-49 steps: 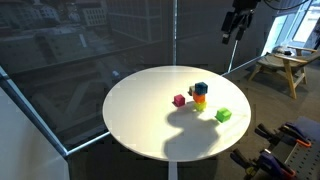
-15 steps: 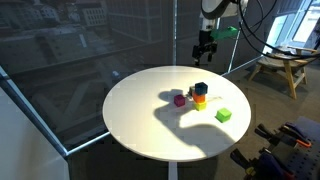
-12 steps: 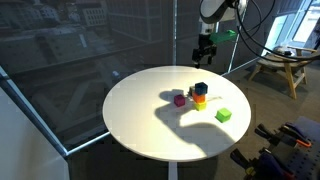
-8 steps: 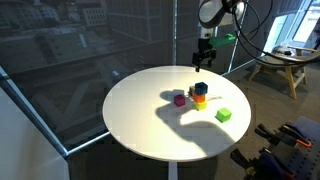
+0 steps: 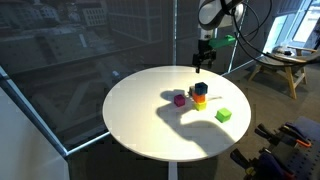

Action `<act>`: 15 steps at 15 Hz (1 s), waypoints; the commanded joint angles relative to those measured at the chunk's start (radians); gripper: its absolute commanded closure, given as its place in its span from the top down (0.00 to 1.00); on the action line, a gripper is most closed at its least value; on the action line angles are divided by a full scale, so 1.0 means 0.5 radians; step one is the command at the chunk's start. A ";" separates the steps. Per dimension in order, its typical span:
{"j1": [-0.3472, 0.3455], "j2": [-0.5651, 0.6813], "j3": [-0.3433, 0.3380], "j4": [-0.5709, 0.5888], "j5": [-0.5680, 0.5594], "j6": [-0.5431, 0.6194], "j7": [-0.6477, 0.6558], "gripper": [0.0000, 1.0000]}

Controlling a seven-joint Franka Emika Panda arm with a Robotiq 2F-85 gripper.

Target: Place the blue block on the table

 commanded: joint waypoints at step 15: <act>0.041 0.042 0.005 -0.138 -0.035 0.320 0.094 1.00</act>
